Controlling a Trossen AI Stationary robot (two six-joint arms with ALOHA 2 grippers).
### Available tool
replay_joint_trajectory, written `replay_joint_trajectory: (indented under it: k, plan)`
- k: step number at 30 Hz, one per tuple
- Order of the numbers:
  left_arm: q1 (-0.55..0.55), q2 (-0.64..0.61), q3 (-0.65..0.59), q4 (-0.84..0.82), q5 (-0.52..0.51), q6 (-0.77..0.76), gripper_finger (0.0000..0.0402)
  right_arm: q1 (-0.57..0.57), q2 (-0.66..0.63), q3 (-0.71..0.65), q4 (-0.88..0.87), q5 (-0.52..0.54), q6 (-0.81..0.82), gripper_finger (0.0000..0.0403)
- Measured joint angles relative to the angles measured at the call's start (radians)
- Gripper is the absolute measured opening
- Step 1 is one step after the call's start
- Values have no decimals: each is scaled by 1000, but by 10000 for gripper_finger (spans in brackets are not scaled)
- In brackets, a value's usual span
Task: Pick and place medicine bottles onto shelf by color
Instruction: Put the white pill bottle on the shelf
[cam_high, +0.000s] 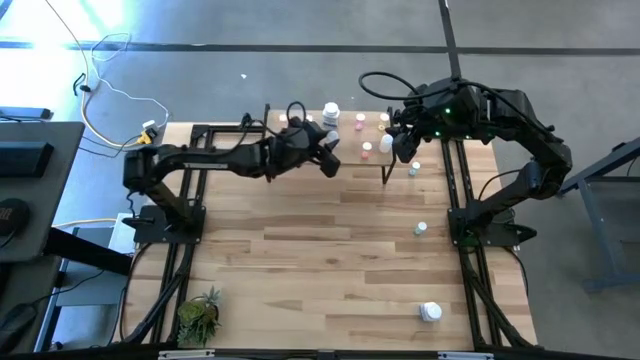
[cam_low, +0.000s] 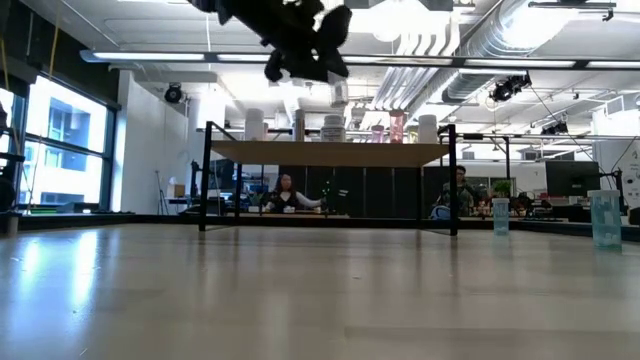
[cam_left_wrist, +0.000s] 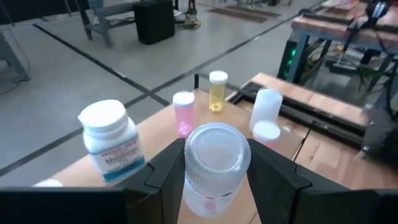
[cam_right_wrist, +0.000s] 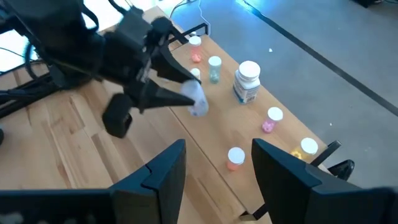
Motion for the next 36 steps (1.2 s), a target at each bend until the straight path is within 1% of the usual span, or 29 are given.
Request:
replay_joint_trajectory:
  k: [5,15,20,23,25,28,36]
  plan:
    - [0,60,0,47,-3,26,143,0,0,0,-8,0,0,174]
    - [24,141,62,20,-15,73,143,0,0,0,-32,0,28,174]
    - [57,157,88,-42,-8,31,143,0,0,0,-52,0,34,174]
    - [73,158,88,-63,42,6,143,0,0,0,-51,0,34,174]
    - [80,158,89,-78,56,-11,143,0,0,0,-51,0,34,174]
    - [84,158,89,-102,58,-16,143,0,0,0,-51,0,34,174]
    - [87,158,89,-106,61,-16,143,0,0,0,-51,0,34,174]
